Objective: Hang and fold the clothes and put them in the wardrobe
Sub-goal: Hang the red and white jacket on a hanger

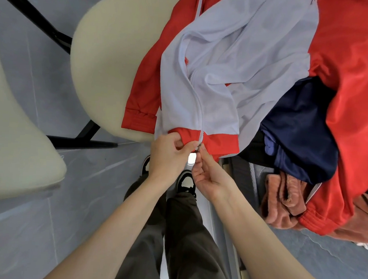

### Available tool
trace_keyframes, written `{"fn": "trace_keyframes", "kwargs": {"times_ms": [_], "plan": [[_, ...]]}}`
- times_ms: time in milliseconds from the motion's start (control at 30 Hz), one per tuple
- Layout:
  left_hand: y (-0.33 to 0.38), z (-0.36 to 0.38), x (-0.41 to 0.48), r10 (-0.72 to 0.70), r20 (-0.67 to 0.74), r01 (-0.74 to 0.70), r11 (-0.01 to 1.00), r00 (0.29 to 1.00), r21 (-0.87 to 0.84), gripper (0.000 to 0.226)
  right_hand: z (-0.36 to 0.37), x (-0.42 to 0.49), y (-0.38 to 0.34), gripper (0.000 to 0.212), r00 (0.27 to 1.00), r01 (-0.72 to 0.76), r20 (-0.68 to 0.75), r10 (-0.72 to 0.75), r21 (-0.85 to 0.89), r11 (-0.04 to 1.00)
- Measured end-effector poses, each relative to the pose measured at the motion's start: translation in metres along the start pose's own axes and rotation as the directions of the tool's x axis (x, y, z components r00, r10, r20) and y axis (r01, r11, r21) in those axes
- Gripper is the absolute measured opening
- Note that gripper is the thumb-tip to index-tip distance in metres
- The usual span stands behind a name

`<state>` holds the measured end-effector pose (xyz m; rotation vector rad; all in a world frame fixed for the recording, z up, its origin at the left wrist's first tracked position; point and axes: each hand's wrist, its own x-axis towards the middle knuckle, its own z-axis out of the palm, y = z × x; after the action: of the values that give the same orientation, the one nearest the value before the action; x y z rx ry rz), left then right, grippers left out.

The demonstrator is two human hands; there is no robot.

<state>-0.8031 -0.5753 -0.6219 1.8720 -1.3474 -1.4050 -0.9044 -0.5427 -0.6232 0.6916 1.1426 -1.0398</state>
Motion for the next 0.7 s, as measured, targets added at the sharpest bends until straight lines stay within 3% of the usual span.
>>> {"fn": "trace_keyframes", "kwargs": {"times_ms": [100,167,233,300,433,467,700], "plan": [[-0.004,0.000,-0.002,-0.050,-0.024,0.049,0.998,0.998,-0.044,0.028,-0.005,-0.001,-0.002,0.004,1.000,0.004,-0.005,-0.004,-0.077,0.997],[-0.010,-0.001,-0.005,-0.090,-0.024,0.088,0.993,0.996,-0.079,0.030,-0.010,-0.004,-0.006,0.006,0.999,-0.008,-0.036,-0.003,-0.297,0.955],[-0.014,-0.004,-0.007,-0.121,-0.006,0.120,0.988,0.993,-0.098,0.030,-0.014,-0.007,-0.013,0.011,0.997,-0.006,-0.061,-0.042,-0.632,0.775],[-0.015,-0.007,-0.007,-0.143,0.022,0.145,0.983,0.989,-0.112,0.023,-0.014,-0.010,-0.022,0.019,0.998,-0.007,-0.041,-0.050,-0.838,0.546],[-0.014,-0.011,-0.006,-0.139,0.092,0.150,0.982,0.986,-0.115,0.001,-0.006,-0.017,-0.033,0.025,0.999,0.032,0.023,-0.031,-0.932,0.360],[-0.013,-0.012,-0.006,-0.144,0.107,0.157,0.981,0.984,-0.119,0.005,-0.004,-0.018,-0.033,0.023,0.997,0.062,0.047,-0.055,-0.948,0.313],[-0.011,-0.018,-0.001,-0.198,0.163,0.222,0.964,0.966,-0.144,0.005,0.001,-0.009,-0.026,0.018,0.865,0.324,0.301,-0.402,-0.946,-0.011]]}}
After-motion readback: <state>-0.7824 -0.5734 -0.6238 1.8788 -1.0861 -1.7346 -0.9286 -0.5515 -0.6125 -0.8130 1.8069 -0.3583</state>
